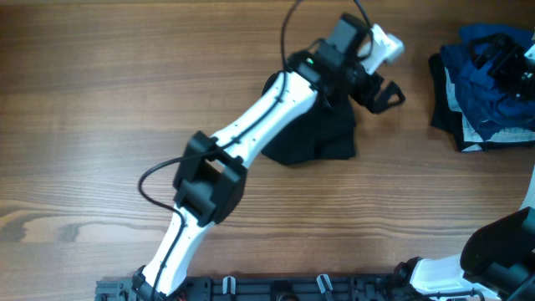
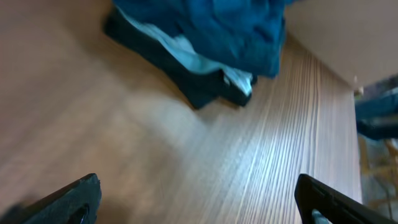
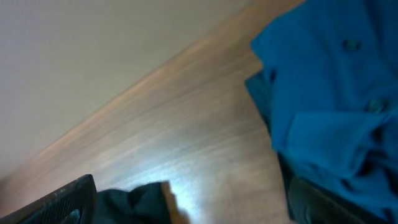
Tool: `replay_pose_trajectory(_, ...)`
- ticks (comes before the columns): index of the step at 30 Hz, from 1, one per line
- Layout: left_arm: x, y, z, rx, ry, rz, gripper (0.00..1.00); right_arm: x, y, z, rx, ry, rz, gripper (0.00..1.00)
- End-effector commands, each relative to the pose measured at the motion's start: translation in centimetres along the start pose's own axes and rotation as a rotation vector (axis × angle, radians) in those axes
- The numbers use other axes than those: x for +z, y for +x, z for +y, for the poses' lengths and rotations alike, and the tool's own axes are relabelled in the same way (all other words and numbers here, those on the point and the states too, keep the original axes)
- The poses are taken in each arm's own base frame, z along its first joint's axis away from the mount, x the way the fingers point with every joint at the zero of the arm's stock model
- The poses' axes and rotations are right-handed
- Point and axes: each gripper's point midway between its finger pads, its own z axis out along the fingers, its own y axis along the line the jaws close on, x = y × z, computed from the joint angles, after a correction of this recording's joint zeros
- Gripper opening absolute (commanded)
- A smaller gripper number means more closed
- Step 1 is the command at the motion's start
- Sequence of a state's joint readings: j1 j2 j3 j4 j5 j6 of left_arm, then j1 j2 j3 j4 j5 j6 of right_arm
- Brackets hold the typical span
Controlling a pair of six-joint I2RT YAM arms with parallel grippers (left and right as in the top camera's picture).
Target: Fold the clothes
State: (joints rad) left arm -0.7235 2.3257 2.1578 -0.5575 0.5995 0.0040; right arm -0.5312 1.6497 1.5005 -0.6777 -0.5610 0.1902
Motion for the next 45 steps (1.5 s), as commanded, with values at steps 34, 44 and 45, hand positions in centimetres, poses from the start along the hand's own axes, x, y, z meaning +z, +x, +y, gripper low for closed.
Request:
replay_pose_trajectory(34,-25.2,-1.6,11.5,-0.356,-0.372,-0.126,1.0,12.9,28.4,13.4,-1.034,-0.56,0.706,0.97)
replay_pose_trajectory(44,-25.1,-1.5,11.7,-0.354,-0.399,-0.121,1.0,12.1,29.9,12.6,-0.942,-0.533,0.807,0.76)
replay_pose_trajectory(45,-25.0,-1.5,11.7,-0.354,-0.398,-0.12,1.0,12.1,29.9,12.6,-0.91,-0.518,0.815,0.56)
